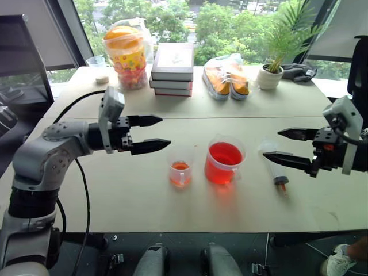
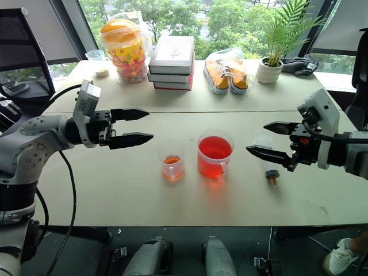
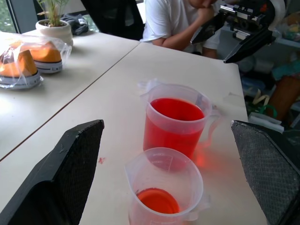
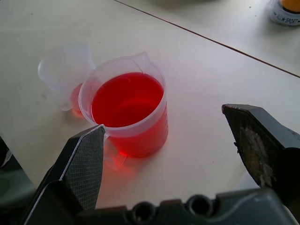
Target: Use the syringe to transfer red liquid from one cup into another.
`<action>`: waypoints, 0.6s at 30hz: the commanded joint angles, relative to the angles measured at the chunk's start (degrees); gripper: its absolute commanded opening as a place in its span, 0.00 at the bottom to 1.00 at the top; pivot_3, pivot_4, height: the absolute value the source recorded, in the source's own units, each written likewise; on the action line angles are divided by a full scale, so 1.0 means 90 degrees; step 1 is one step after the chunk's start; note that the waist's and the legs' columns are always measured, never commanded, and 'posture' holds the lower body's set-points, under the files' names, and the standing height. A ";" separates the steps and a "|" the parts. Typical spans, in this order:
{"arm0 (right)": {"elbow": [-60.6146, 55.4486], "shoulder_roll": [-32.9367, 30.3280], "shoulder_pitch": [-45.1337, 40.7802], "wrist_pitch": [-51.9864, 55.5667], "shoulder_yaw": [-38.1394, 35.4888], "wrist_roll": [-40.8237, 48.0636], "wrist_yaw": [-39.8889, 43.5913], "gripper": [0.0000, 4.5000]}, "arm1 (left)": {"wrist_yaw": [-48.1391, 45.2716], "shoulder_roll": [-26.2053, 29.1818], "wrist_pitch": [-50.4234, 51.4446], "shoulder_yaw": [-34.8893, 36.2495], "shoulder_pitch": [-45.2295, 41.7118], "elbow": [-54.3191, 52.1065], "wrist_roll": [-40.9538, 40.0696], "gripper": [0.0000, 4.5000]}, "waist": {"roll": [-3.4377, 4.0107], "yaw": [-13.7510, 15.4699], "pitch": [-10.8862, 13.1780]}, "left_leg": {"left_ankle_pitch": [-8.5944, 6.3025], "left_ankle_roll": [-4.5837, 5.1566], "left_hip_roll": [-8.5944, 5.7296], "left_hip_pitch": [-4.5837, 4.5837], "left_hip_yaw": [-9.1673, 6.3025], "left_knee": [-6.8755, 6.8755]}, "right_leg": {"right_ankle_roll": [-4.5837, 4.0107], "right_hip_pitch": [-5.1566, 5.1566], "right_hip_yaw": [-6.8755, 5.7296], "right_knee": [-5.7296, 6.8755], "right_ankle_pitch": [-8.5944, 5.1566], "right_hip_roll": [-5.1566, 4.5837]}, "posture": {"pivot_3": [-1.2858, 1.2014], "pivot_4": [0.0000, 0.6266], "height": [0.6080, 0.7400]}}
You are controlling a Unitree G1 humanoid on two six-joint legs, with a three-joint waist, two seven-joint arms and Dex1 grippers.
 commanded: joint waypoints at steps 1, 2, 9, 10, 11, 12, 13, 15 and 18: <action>-0.0119 -0.0108 -0.0115 -0.0094 -0.0122 0.0057 -0.0081 0.98 | 0.0061 -0.0006 -0.0188 0.0215 -0.0091 -0.0057 -0.0015 1.00 | 0.0000 0.0000 0.0000 | 0.0000 0.0000 0.0000 0.0000 0.0000 0.0000 | 0.0000 0.0000 0.0000 0.0000 0.0000 0.0000 | 0.52 0.24 1.00; -0.0134 -0.0099 -0.0108 -0.0103 -0.0119 0.0052 -0.0106 0.98 | 0.0058 -0.0019 -0.0238 0.0206 -0.0104 -0.0030 0.0010 1.00 | 0.0000 0.0001 0.0000 | 0.0000 0.0000 0.0000 0.0000 0.0000 0.0000 | 0.0000 0.0000 0.0000 0.0000 0.0000 0.0000 | 0.52 0.24 1.00; -0.0221 -0.0067 -0.0081 -0.0059 -0.0190 0.0137 -0.0250 0.98 | 0.0027 -0.0050 -0.0349 0.0104 -0.0274 0.0104 0.0050 1.00 | 0.0000 0.0000 0.0000 | 0.0000 0.0000 0.0000 0.0000 0.0001 0.0000 | 0.0000 0.0000 0.0000 -0.0001 0.0000 0.0000 | 0.52 0.24 1.00; -0.0232 -0.0059 -0.0059 -0.0037 -0.0201 0.0146 -0.0288 0.98 | 0.0038 -0.0037 -0.0336 0.0104 -0.0269 0.0097 0.0045 1.00 | 0.0000 0.0000 0.0000 | 0.0000 0.0000 0.0000 0.0000 0.0001 0.0000 | 0.0000 0.0001 0.0000 -0.0001 0.0000 0.0000 | 0.52 0.24 1.00; -0.0245 -0.0057 -0.0052 -0.0010 -0.0217 0.0176 -0.0314 0.98 | 0.0045 -0.0023 -0.0315 0.0115 -0.0265 0.0087 0.0027 1.00 | 0.0000 0.0000 0.0000 | 0.0000 0.0000 0.0000 0.0000 0.0000 0.0000 | 0.0000 0.0001 0.0000 -0.0001 0.0000 0.0000 | 0.52 0.24 1.00; -0.0246 -0.0054 -0.0058 0.0015 -0.0224 0.0218 -0.0336 0.98 | 0.0052 -0.0014 -0.0293 0.0123 -0.0262 0.0082 0.0009 1.00 | 0.0000 0.0000 0.0000 | 0.0000 0.0000 0.0000 0.0000 0.0000 0.0000 | 0.0000 0.0000 0.0000 -0.0001 0.0000 0.0001 | 0.52 0.24 1.00; -0.0241 -0.0066 -0.0073 0.0031 -0.0219 0.0253 -0.0355 0.98 | 0.0058 -0.0008 -0.0275 0.0130 -0.0262 0.0080 -0.0005 1.00 | 0.0000 0.0000 0.0000 | 0.0000 0.0000 0.0000 0.0000 0.0000 0.0000 | 0.0000 0.0000 0.0000 -0.0001 0.0000 0.0001 | 0.52 0.24 1.00; -0.0214 -0.0083 -0.0082 0.0030 -0.0185 0.0272 -0.0390 0.98 | 0.0072 -0.0013 -0.0273 0.0112 -0.0250 0.0079 0.0009 1.00 | 0.0000 0.0000 0.0000 | 0.0000 0.0000 0.0000 0.0000 0.0000 0.0000 | 0.0000 0.0000 0.0000 -0.0001 0.0000 0.0000 | 0.52 0.24 1.00; -0.0214 -0.0118 -0.0047 0.0064 -0.0179 0.0292 -0.0441 0.98 | 0.0084 -0.0011 -0.0263 0.0102 -0.0212 0.0047 0.0005 1.00 | 0.0000 0.0000 0.0000 | 0.0000 0.0000 0.0000 0.0000 0.0000 0.0000 | 0.0000 0.0001 0.0000 -0.0001 0.0000 0.0000 | 0.52 0.24 1.00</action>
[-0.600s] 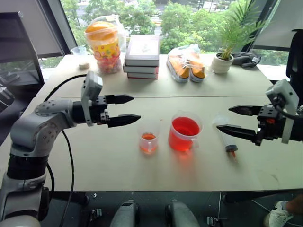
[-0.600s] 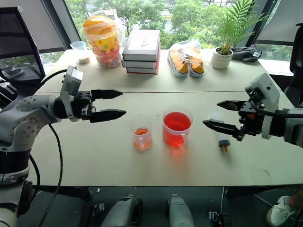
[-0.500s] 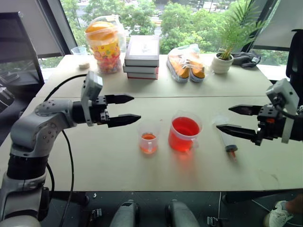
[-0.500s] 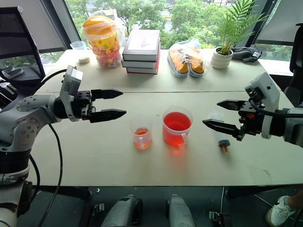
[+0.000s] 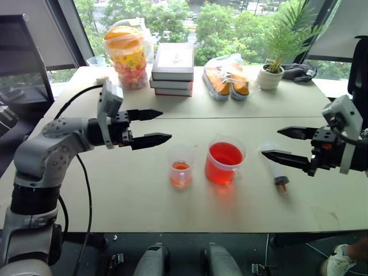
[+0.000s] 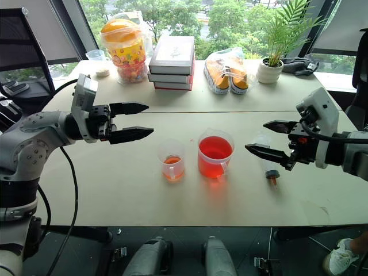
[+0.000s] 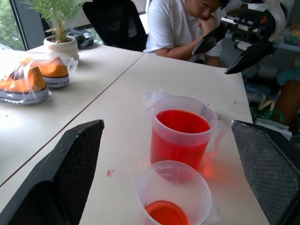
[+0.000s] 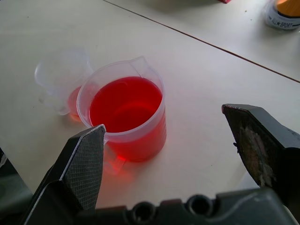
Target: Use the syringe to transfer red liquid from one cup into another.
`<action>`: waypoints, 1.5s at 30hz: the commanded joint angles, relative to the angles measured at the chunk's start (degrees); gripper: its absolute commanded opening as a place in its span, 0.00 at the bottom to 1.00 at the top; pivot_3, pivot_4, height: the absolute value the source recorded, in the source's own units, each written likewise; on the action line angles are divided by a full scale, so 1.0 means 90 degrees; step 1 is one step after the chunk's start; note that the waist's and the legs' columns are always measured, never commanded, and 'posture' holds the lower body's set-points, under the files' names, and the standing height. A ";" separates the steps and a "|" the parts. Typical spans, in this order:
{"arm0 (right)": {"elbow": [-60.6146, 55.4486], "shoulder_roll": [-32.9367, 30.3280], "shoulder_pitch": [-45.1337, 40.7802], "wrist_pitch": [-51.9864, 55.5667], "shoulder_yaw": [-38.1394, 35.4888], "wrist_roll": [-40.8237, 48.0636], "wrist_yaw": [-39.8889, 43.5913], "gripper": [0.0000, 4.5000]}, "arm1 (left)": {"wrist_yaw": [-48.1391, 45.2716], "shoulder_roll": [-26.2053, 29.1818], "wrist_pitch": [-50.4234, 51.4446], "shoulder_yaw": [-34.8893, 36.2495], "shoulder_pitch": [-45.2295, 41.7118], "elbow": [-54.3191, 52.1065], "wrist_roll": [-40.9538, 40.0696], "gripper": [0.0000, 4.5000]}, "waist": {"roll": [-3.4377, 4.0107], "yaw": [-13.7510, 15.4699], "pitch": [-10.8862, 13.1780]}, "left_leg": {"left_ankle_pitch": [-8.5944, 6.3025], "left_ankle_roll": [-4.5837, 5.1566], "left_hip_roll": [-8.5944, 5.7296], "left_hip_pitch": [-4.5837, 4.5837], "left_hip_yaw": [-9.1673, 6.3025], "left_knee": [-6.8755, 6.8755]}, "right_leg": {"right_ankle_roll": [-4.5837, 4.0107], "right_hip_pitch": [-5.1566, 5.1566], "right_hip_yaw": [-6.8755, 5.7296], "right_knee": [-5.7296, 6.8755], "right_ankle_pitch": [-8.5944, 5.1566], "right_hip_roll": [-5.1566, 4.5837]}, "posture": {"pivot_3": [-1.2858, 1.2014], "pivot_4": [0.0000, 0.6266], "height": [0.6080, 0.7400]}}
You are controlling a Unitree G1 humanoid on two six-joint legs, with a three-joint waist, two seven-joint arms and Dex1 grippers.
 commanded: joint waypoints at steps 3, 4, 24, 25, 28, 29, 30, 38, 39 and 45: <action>-0.0091 -0.0127 -0.0072 0.0114 -0.0213 0.0155 -0.0130 0.98 | 0.0026 0.0065 0.0004 0.0097 -0.0014 -0.0126 -0.0020 1.00 | 0.0000 0.0000 0.0000 | 0.0000 0.0000 0.0000 0.0000 0.0000 0.0000 | 0.0000 0.0000 0.0000 0.0000 0.0000 0.0000 | 0.52 0.24 1.00; -0.0086 -0.0143 -0.0057 0.0123 -0.0224 0.0148 -0.0129 0.98 | 0.0031 0.0063 0.0009 0.0094 -0.0010 -0.0132 -0.0023 1.00 | 0.0000 0.0000 0.0000 | 0.0000 0.0000 0.0000 0.0000 0.0000 0.0000 | 0.0000 0.0000 0.0000 0.0000 0.0000 0.0000 | 0.52 0.24 1.00; 0.1782 -0.0636 -0.2184 0.2305 0.1701 -0.0098 -0.0957 0.98 | -0.0106 -0.0153 -0.0024 -0.0191 -0.0103 -0.0024 0.0057 1.00 | 0.0001 -0.0019 0.0000 | 0.0000 0.0000 0.0000 0.0005 0.0003 -0.0001 | -0.0002 0.0000 0.0004 0.0000 0.0000 -0.0001 | 0.52 0.24 1.00; 0.2040 -0.0580 -0.2505 0.2536 0.2011 -0.0190 -0.0965 0.98 | -0.0132 -0.0183 -0.0048 -0.0229 -0.0129 0.0016 0.0073 1.00 | 0.0001 -0.0020 0.0000 | 0.0000 0.0000 0.0001 0.0007 0.0006 -0.0001 | -0.0003 -0.0001 0.0006 0.0001 0.0000 -0.0001 | 0.52 0.24 1.00; 0.2953 -0.0359 -0.3308 0.2868 0.2954 -0.0636 -0.0989 0.98 | -0.0205 -0.0282 -0.0150 -0.0347 -0.0172 0.0102 0.0165 1.00 | 0.0001 -0.0017 0.0000 | 0.0000 0.0000 0.0000 0.0004 0.0006 -0.0005 | -0.0003 -0.0005 0.0006 -0.0002 0.0000 -0.0001 | 0.52 0.24 1.00; 0.3318 -0.0265 -0.3528 0.2873 0.3262 -0.0844 -0.1006 0.98 | -0.0217 -0.0328 -0.0178 -0.0374 -0.0180 0.0126 0.0190 1.00 | 0.0001 -0.0015 0.0000 | 0.0000 0.0000 0.0000 0.0002 0.0008 -0.0005 | -0.0003 -0.0006 0.0007 -0.0003 0.0000 -0.0002 | 0.52 0.24 1.00; 0.3678 -0.0164 -0.3715 0.2831 0.3548 -0.1077 -0.1033 0.98 | -0.0224 -0.0369 -0.0208 -0.0397 -0.0186 0.0152 0.0213 1.00 | 0.0001 -0.0015 0.0000 | 0.0000 0.0000 0.0000 0.0000 0.0008 -0.0005 | -0.0003 -0.0006 0.0007 -0.0004 0.0000 -0.0002 | 0.52 0.24 1.00; 0.5873 0.0574 -0.4660 0.1760 0.5333 -0.2536 -0.0283 0.98 | -0.0186 -0.0544 -0.0321 -0.0403 -0.0020 0.0075 0.0280 1.00 | 0.0001 -0.0025 0.0000 | 0.0000 0.0000 -0.0002 -0.0021 0.0015 -0.0006 | -0.0001 -0.0034 0.0010 -0.0002 0.0001 -0.0002 | 0.52 0.24 1.00; 0.6079 0.0682 -0.4745 0.1632 0.5461 -0.2686 -0.0174 0.98 | -0.0182 -0.0547 -0.0321 -0.0392 -0.0001 0.0065 0.0278 1.00 | 0.0001 -0.0035 0.0000 | 0.0000 0.0000 -0.0002 -0.0020 0.0015 -0.0006 | -0.0001 -0.0034 0.0010 -0.0001 0.0001 -0.0001 | 0.52 0.24 1.00; 0.7203 0.1289 -0.5026 0.0921 0.6080 -0.3555 0.0410 0.98 | -0.0124 -0.0550 -0.0304 -0.0346 0.0082 -0.0025 0.0270 1.00 | 0.0001 -0.0032 0.0000 | 0.0000 0.0000 -0.0002 -0.0018 0.0015 -0.0006 | -0.0001 -0.0034 0.0010 0.0003 0.0001 0.0002 | 0.52 0.24 1.00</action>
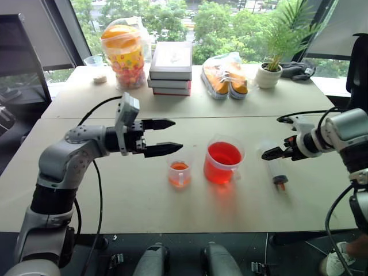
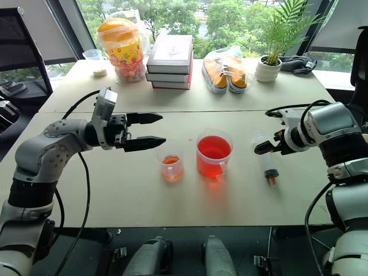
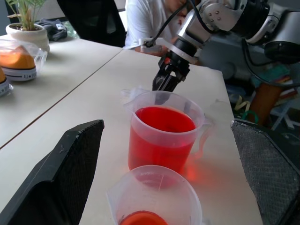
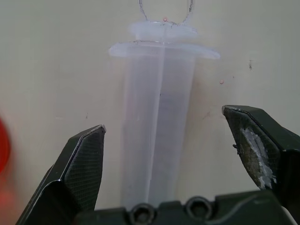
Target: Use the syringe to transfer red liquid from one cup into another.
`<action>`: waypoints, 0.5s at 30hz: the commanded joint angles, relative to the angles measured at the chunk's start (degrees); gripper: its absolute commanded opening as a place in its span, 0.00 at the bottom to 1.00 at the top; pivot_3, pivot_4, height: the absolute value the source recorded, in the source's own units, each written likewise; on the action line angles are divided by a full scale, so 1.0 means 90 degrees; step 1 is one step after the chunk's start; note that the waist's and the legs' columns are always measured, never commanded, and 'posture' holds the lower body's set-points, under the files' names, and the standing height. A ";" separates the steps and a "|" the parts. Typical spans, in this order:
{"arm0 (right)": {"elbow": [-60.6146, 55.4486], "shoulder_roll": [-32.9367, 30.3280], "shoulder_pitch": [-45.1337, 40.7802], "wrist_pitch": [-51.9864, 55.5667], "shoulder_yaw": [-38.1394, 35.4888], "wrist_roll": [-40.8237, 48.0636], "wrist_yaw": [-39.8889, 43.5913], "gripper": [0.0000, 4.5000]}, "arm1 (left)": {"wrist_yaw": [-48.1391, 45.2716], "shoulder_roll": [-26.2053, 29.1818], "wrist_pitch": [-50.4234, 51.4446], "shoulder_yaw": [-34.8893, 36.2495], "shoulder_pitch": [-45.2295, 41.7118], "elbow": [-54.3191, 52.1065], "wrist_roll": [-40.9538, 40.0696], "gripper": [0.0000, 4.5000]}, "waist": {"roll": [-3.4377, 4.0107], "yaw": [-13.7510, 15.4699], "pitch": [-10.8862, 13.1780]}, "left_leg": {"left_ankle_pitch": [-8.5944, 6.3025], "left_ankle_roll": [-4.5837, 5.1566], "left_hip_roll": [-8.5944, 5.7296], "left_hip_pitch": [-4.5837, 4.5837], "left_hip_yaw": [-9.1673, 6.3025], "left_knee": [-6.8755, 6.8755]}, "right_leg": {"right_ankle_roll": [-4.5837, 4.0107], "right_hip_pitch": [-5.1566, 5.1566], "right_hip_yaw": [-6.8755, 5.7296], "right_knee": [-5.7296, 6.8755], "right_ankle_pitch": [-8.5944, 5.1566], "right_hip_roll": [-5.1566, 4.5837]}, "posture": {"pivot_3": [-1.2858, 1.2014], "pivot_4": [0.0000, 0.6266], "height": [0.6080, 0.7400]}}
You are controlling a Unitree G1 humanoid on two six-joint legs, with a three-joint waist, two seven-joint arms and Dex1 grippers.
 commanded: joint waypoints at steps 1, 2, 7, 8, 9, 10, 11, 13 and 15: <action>0.0429 0.0174 -0.0218 -0.0393 0.0232 -0.0519 0.0384 0.98 | 0.0065 0.0047 -0.0101 0.0174 0.0023 -0.0236 -0.0009 1.00 | -0.0002 0.0006 -0.0001 | 0.0000 0.0000 -0.0001 0.0000 0.0000 0.0000 | 0.0000 0.0000 0.0000 0.0000 0.0000 -0.0001 | 0.52 0.24 1.00; 0.0516 0.0233 -0.0244 -0.0452 0.0279 -0.0624 0.0475 0.98 | 0.0075 0.0053 -0.0101 0.0178 0.0032 -0.0247 -0.0013 1.00 | -0.0003 0.0009 -0.0002 | 0.0000 0.0000 0.0000 0.0000 -0.0001 0.0000 | 0.0000 0.0001 -0.0001 -0.0001 0.0000 -0.0001 | 0.52 0.24 1.00; 0.0616 0.0429 -0.0291 -0.0536 0.0405 -0.1063 0.0847 0.68 | 0.0116 0.0092 -0.0111 0.0201 0.0115 -0.0321 -0.0015 1.00 | -0.0008 -0.0002 -0.0005 | 0.0000 0.0000 -0.0001 0.0004 -0.0002 0.0006 | 0.0000 0.0006 0.0000 0.0001 0.0003 -0.0001 | 0.52 0.24 1.00; 0.0580 0.0441 -0.0282 -0.0536 0.0434 -0.1131 0.0927 0.56 | 0.0122 0.0095 -0.0110 0.0207 0.0119 -0.0323 -0.0017 1.00 | -0.0008 -0.0003 -0.0005 | 0.0000 0.0000 -0.0001 0.0005 -0.0003 0.0006 | -0.0001 0.0006 -0.0001 0.0002 0.0004 0.0000 | 0.52 0.24 1.00; 0.0533 0.0446 -0.0267 -0.0525 0.0451 -0.1191 0.0997 0.44 | 0.0124 0.0098 -0.0118 0.0211 0.0125 -0.0323 -0.0009 1.00 | -0.0008 -0.0004 -0.0005 | 0.0000 -0.0001 0.0000 0.0005 -0.0005 0.0005 | -0.0001 0.0005 -0.0001 0.0002 0.0003 0.0001 | 0.52 0.24 1.00; 0.0507 0.0453 -0.0257 -0.0518 0.0453 -0.1249 0.1056 0.35 | 0.0125 0.0100 -0.0124 0.0213 0.0128 -0.0322 -0.0002 1.00 | -0.0008 -0.0006 -0.0005 | 0.0000 -0.0001 0.0000 0.0005 -0.0006 0.0003 | -0.0001 0.0005 -0.0002 0.0002 0.0003 0.0002 | 0.52 0.24 1.00; 0.0433 0.0439 -0.0258 -0.0485 0.0439 -0.1297 0.1100 0.31 | 0.0129 0.0096 -0.0130 0.0214 0.0126 -0.0317 0.0004 1.00 | -0.0008 -0.0006 -0.0005 | 0.0000 -0.0001 0.0001 0.0006 -0.0007 0.0003 | -0.0001 0.0005 -0.0003 0.0002 0.0003 0.0002 | 0.52 0.24 1.00; 0.0357 0.0423 -0.0275 -0.0466 0.0388 -0.1393 0.1155 0.31 | 0.0134 0.0082 -0.0140 0.0205 0.0108 -0.0295 0.0015 1.00 | -0.0008 -0.0004 -0.0005 | 0.0000 -0.0001 0.0000 0.0005 -0.0007 0.0003 | -0.0001 0.0005 -0.0003 0.0002 0.0003 0.0001 | 0.52 0.24 1.00; 0.0127 0.0293 -0.0321 -0.0435 0.0199 -0.1474 0.1070 0.31 | 0.0123 0.0071 -0.0160 0.0189 0.0084 -0.0265 0.0030 1.00 | -0.0007 -0.0001 -0.0004 | 0.0000 -0.0001 0.0000 0.0005 -0.0007 0.0003 | -0.0001 0.0004 -0.0002 0.0002 0.0004 0.0000 | 0.52 0.24 1.00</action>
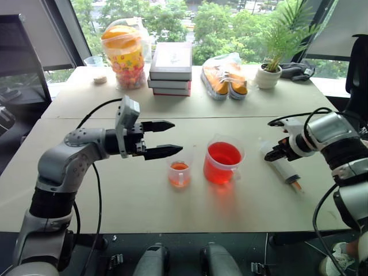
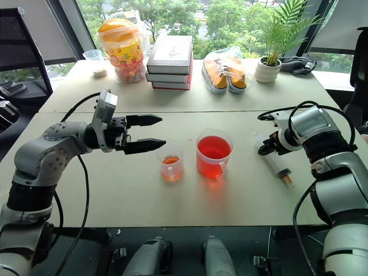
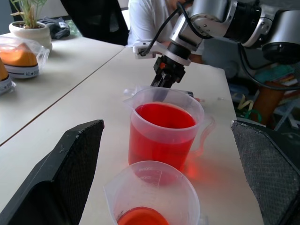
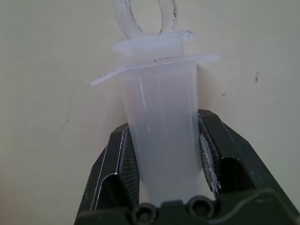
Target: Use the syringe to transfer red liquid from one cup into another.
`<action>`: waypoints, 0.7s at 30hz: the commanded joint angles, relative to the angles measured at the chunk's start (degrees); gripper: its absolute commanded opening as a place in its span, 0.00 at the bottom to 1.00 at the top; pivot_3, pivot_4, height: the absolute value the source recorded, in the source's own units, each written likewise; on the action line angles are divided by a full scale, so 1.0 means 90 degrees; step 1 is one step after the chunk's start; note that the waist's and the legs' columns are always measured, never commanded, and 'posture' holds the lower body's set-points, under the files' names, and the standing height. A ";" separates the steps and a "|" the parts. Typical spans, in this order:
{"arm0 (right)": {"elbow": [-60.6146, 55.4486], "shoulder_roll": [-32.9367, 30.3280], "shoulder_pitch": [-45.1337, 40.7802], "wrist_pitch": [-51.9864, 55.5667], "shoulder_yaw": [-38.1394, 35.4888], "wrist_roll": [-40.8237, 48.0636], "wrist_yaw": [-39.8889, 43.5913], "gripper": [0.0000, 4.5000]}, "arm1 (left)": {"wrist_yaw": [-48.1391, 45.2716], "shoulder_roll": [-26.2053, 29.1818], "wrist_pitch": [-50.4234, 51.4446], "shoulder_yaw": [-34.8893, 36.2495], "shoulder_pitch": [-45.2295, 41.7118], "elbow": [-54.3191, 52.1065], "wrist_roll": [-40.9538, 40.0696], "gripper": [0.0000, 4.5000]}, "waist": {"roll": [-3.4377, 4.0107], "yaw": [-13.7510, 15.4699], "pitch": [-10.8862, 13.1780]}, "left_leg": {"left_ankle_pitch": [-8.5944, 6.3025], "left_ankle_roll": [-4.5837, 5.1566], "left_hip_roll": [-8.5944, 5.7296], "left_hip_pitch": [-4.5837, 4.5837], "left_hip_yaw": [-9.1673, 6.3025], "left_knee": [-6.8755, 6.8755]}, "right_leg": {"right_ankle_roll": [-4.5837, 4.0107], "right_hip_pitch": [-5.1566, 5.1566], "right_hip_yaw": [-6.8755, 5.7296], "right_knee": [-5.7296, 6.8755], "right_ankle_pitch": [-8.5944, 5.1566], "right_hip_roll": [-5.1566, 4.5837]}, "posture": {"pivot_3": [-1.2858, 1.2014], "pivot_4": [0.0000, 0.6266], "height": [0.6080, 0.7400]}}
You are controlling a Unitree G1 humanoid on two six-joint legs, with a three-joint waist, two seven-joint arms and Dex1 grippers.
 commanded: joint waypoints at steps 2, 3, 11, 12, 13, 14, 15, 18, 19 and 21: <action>-0.0821 -0.0323 -0.0116 0.0055 -0.0523 -0.0069 -0.0071 0.31 | -0.0009 0.0042 -0.0174 0.0158 -0.0087 -0.0078 0.0036 1.00 | 0.0005 0.0010 0.0003 | 0.0000 0.0000 0.0000 -0.0001 0.0000 0.0000 | 0.0000 -0.0003 0.0000 0.0001 0.0000 -0.0001 | 0.52 0.24 1.00; -0.1096 -0.0412 -0.0124 -0.0010 -0.0777 -0.0031 -0.0150 0.31 | -0.0027 0.0041 -0.0191 0.0150 -0.0109 -0.0041 0.0050 1.00 | 0.0008 0.0016 0.0005 | 0.0000 0.0000 -0.0001 -0.0004 0.0000 0.0000 | 0.0000 -0.0006 0.0000 0.0001 0.0000 -0.0002 | 0.52 0.24 1.00; -0.3886 0.0221 0.0384 -0.0240 -0.4163 0.1093 -0.1124 0.31 | -0.0215 -0.0015 -0.0325 0.0021 -0.0320 0.0212 0.0179 1.00 | 0.0006 0.0026 0.0003 | 0.0000 0.0000 0.0000 -0.0008 -0.0004 -0.0009 | 0.0000 -0.0009 -0.0001 -0.0003 0.0000 -0.0002 | 0.52 0.24 1.00; -0.4163 0.0374 0.0458 -0.0273 -0.4445 0.1218 -0.1240 0.31 | -0.0246 -0.0020 -0.0339 0.0012 -0.0344 0.0250 0.0199 1.00 | 0.0006 0.0022 0.0003 | 0.0000 0.0000 0.0000 -0.0007 -0.0003 -0.0009 | 0.0000 -0.0008 0.0000 -0.0002 0.0000 -0.0002 | 0.52 0.24 1.00; -0.4511 0.0593 0.0555 -0.0357 -0.4780 0.1380 -0.1373 0.31 | -0.0264 -0.0032 -0.0338 0.0003 -0.0381 0.0280 0.0213 1.00 | 0.0006 0.0021 0.0004 | 0.0000 0.0000 0.0000 -0.0007 -0.0004 -0.0009 | 0.0000 -0.0008 0.0000 -0.0001 0.0000 -0.0002 | 0.52 0.24 1.00; -0.4963 0.0874 0.0682 -0.0597 -0.5123 0.1613 -0.1468 0.31 | -0.0302 -0.0038 -0.0351 -0.0012 -0.0436 0.0338 0.0233 1.00 | 0.0006 0.0025 0.0003 | 0.0000 0.0000 -0.0001 -0.0007 -0.0002 -0.0009 | 0.0000 -0.0008 0.0002 0.0002 0.0000 -0.0002 | 0.52 0.24 1.00; -0.5508 0.1270 0.0817 -0.0985 -0.5534 0.1934 -0.1573 0.31 | -0.0348 -0.0045 -0.0355 -0.0034 -0.0503 0.0393 0.0247 1.00 | 0.0007 0.0028 0.0003 | 0.0000 0.0000 -0.0001 -0.0007 -0.0004 -0.0007 | 0.0001 -0.0008 0.0000 0.0003 0.0000 -0.0002 | 0.52 0.24 1.00; -0.6696 0.2380 0.1187 -0.1114 -0.6305 0.2915 -0.2034 0.31 | -0.0461 -0.0073 -0.0324 -0.0098 -0.0678 0.0496 0.0268 1.00 | 0.0006 0.0025 0.0003 | 0.0000 0.0000 0.0000 -0.0008 -0.0006 -0.0007 | 0.0001 -0.0010 -0.0001 0.0009 0.0000 -0.0001 | 0.52 0.24 1.00; -0.6906 0.2541 0.1387 -0.1213 -0.6259 0.2980 -0.2134 0.31 | -0.0484 -0.0077 -0.0314 -0.0109 -0.0716 0.0527 0.0276 1.00 | 0.0006 0.0023 0.0003 | 0.0000 0.0000 0.0000 -0.0008 -0.0009 -0.0007 | 0.0001 -0.0011 -0.0002 0.0011 0.0001 -0.0001 | 0.52 0.24 1.00; -0.7226 0.2902 0.1785 -0.1477 -0.6211 0.3198 -0.2331 0.31 | -0.0530 -0.0080 -0.0287 -0.0128 -0.0768 0.0563 0.0276 1.00 | 0.0000 0.0030 -0.0001 | 0.0000 0.0000 -0.0001 -0.0007 -0.0008 -0.0006 | 0.0001 -0.0007 -0.0002 0.0009 0.0001 -0.0005 | 0.52 0.24 1.00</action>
